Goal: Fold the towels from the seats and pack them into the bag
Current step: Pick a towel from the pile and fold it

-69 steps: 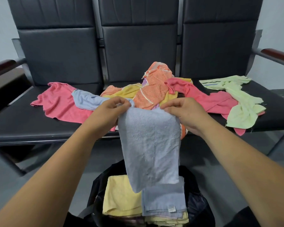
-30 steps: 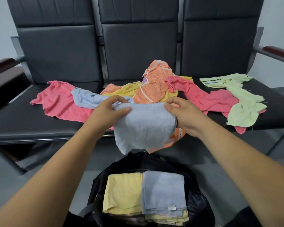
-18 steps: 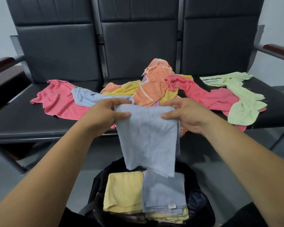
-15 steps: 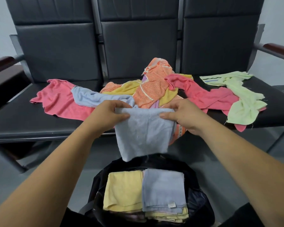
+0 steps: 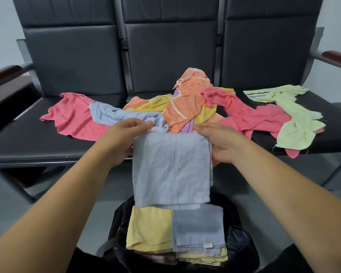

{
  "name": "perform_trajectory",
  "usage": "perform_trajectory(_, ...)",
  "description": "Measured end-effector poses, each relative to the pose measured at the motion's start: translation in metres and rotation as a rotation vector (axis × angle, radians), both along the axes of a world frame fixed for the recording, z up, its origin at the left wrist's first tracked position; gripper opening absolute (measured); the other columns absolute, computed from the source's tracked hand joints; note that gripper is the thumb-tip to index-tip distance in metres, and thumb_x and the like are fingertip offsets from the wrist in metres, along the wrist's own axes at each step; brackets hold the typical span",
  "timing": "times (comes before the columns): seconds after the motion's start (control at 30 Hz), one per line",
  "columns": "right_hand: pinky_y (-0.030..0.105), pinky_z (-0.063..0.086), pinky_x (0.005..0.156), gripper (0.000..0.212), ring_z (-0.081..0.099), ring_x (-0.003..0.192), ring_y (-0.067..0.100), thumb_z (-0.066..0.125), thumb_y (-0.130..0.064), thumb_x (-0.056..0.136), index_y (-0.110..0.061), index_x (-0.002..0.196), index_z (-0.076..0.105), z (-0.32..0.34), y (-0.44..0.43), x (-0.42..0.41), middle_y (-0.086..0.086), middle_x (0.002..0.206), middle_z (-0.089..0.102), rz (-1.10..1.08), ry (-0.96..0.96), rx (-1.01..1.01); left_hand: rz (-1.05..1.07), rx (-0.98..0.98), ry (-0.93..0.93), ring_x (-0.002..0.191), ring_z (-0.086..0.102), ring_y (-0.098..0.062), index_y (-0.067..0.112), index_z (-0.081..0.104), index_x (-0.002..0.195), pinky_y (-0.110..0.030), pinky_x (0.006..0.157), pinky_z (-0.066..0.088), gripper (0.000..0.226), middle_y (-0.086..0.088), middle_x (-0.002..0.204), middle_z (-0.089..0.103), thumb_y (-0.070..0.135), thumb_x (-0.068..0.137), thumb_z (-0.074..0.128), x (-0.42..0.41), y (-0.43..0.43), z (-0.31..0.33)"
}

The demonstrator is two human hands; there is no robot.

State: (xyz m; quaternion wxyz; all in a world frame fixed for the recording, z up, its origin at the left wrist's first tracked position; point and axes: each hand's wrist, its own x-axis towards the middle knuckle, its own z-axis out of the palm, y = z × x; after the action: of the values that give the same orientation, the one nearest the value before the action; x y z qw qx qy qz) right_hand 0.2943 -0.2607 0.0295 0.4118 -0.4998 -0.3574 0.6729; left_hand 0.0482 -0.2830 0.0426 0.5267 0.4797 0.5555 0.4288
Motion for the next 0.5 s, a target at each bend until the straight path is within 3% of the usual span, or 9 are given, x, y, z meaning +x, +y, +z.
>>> perform_trajectory(0.07,0.039,0.062,0.078,0.040,0.072,0.101,0.029,0.072,-0.012,0.091,0.002,0.127,0.062,0.005,-0.001,0.003,0.022,0.120,0.070,0.076,0.079,0.001,-0.111,-0.021,-0.018,0.091,0.072,-0.015,0.014,0.073,0.104,-0.031,0.076,0.056,0.037,0.001,0.099,0.076,0.027,0.071,0.083,-0.008,-0.003,-0.003)
perform_trajectory(0.13,0.038,0.062,0.083,0.037,0.071,0.105,0.031,0.072,-0.001,0.086,0.002,0.122,0.065,0.008,-0.003,0.007,0.024,0.119,0.070,0.143,0.027,0.073,-0.167,0.016,0.147,0.104,0.072,-0.017,0.016,0.071,0.119,-0.033,0.088,0.058,0.048,-0.002,0.114,0.075,0.014,0.073,0.086,-0.016,-0.006,-0.007)
perform_trajectory(0.23,0.038,0.058,0.096,0.037,0.068,0.114,0.029,0.075,0.008,0.080,-0.013,0.110,0.071,0.007,-0.008,0.005,0.015,0.122,0.069,0.253,-0.211,0.238,-0.137,0.123,0.446,0.096,0.071,-0.010,0.023,0.070,0.118,-0.022,0.078,0.056,0.040,0.005,0.104,0.075,0.013,0.081,0.083,-0.025,-0.013,-0.012)
perform_trajectory(0.3,0.035,0.052,0.100,0.035,0.063,0.115,0.017,0.083,-0.006,0.079,-0.024,0.108,0.073,0.000,-0.008,0.000,-0.001,0.120,0.068,0.290,-0.606,0.426,-0.104,0.217,0.661,0.079,0.063,0.001,0.028,0.070,0.110,-0.016,0.064,0.045,0.028,0.014,0.091,0.069,0.019,0.084,0.080,-0.026,-0.016,-0.015)
perform_trajectory(0.37,0.029,0.045,0.089,0.029,0.060,0.107,0.012,0.082,-0.019,0.082,-0.023,0.108,0.072,-0.009,-0.008,-0.008,-0.007,0.111,0.066,0.288,-0.912,0.568,-0.101,0.282,0.798,0.068,0.055,0.002,0.028,0.070,0.102,-0.018,0.058,0.038,0.017,0.018,0.080,0.063,0.023,0.087,0.077,-0.027,-0.018,-0.019)
perform_trajectory(0.4,0.028,0.042,0.082,0.022,0.059,0.100,0.013,0.080,-0.021,0.084,-0.022,0.104,0.070,-0.014,-0.008,-0.013,-0.005,0.104,0.066,0.270,-0.976,0.615,-0.094,0.298,0.829,0.067,0.053,0.000,0.027,0.071,0.099,-0.019,0.058,0.038,0.012,0.016,0.078,0.062,0.025,0.088,0.076,-0.027,-0.018,-0.022)
perform_trajectory(0.5,0.027,0.037,0.063,0.011,0.056,0.080,0.016,0.077,-0.024,0.088,-0.019,0.089,0.068,-0.040,-0.004,-0.026,0.001,0.087,0.063,0.233,-0.968,0.640,-0.066,0.295,0.869,0.068,0.054,-0.009,0.021,0.072,0.091,-0.024,0.059,0.039,0.006,0.009,0.074,0.062,0.027,0.091,0.073,-0.035,-0.017,-0.037)
